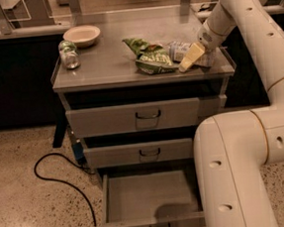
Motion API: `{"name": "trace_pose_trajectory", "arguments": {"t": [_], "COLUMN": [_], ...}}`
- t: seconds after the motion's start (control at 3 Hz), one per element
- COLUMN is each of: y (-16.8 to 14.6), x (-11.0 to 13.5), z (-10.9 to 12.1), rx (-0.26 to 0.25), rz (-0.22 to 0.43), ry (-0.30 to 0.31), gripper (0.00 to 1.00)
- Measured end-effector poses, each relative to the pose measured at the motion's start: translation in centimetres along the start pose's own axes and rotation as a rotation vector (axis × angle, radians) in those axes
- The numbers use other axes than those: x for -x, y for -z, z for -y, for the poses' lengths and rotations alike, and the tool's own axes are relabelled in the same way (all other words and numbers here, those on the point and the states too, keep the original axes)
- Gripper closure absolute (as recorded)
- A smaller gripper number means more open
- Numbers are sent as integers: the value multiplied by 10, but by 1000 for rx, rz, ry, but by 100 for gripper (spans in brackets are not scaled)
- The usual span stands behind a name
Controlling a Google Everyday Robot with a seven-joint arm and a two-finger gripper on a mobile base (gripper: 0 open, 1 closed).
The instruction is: Place blue plastic bottle into bottom drawer
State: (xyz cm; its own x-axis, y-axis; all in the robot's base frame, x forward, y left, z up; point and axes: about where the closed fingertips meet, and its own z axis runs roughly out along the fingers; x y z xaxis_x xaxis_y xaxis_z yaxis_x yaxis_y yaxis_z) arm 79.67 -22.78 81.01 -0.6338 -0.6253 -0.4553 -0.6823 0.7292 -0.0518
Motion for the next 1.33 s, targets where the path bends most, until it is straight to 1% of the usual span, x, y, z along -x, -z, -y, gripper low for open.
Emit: {"name": "trace_pose_trajectory", "arguments": {"t": [0.33,1.0,1.33], "y": [0,0,7], "x": [0,0,4], "z": [0,0,1], "rx": [0,0,0], "rz": [-1,-1,-1], "ry": [-1,-1,-1], "gripper": [19,65,88]}}
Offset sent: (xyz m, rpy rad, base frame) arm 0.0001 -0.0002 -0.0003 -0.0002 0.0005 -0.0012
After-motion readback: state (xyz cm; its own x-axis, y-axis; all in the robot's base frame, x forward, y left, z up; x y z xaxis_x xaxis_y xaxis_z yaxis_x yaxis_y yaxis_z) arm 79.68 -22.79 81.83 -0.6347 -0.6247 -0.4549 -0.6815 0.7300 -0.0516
